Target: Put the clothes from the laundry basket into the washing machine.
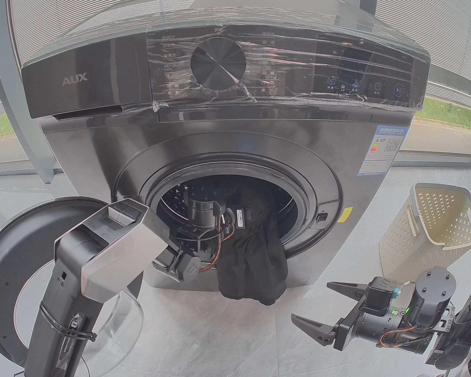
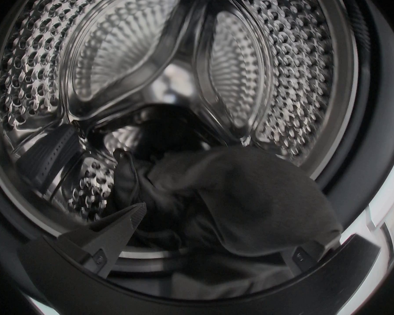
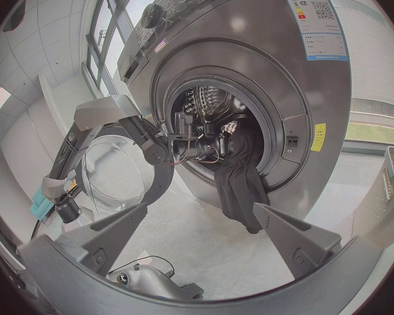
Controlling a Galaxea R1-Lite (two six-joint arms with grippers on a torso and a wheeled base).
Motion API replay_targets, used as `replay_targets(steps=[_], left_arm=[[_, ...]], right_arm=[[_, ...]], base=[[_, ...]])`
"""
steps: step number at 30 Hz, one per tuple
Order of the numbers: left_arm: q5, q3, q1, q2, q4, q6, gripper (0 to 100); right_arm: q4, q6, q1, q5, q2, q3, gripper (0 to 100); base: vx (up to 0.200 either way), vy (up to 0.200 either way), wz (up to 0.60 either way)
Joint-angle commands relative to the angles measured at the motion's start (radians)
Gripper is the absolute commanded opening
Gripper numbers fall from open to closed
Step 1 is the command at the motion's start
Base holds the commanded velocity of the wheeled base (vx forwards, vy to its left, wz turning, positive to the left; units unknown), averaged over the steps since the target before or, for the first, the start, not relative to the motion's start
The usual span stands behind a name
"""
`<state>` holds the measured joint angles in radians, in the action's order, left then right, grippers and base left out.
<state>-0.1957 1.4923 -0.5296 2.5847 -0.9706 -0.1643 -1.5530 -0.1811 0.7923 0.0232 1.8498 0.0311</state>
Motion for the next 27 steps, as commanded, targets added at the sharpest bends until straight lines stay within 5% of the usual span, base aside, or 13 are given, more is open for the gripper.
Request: replay_targets(steps=[1,10,21,22,27], left_arm=[[0.024,-0.228,-0.050,-0.158,0.049,0.015,100],[0.122,-0.331,-0.084,-0.176,0.046,0.029,100],[0.128,-0.211,-0.053,-0.037,0.044,0.058,100],[0.128,-0.201,-0.049,-0.018,0.044,0.063,0],[0.127,-0.161,-0.047,0.018,0.038,0.061,0]], right_arm=[[-0.001,0.000,0.001,0.000,-0.004,-0.002,100],[-0.006,0.002,0.001,0.000,-0.006,-0.017,100],[-0.006,0.000,0.001,-0.003,-0.004,-0.017,100],[-0.007,0.000,0.001,-0.003,-0.004,-0.017,100],[-0.007,0.000,0.001,-0.005,-0.004,-0.016,100]], base=[[0.000,0.000,0.00],[0.000,0.000,0.00],[0.000,0.000,0.00],[0.000,0.000,0.00],[0.000,0.000,0.00]])
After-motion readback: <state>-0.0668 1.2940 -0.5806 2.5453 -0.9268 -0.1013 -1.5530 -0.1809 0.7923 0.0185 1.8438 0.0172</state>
